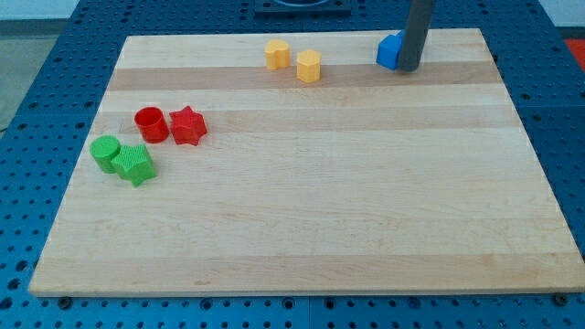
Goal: Separate blue cube from the blue triangle
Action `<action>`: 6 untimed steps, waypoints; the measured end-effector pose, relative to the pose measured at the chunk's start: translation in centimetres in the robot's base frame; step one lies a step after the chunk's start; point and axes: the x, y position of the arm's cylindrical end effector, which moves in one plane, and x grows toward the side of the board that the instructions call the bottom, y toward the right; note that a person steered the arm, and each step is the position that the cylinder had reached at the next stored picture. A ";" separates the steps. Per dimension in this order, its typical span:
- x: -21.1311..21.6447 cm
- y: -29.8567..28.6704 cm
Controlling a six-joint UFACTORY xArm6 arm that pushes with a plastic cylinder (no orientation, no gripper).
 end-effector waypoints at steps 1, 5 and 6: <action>-0.1 5.1; -5.6 2.7; -5.2 1.6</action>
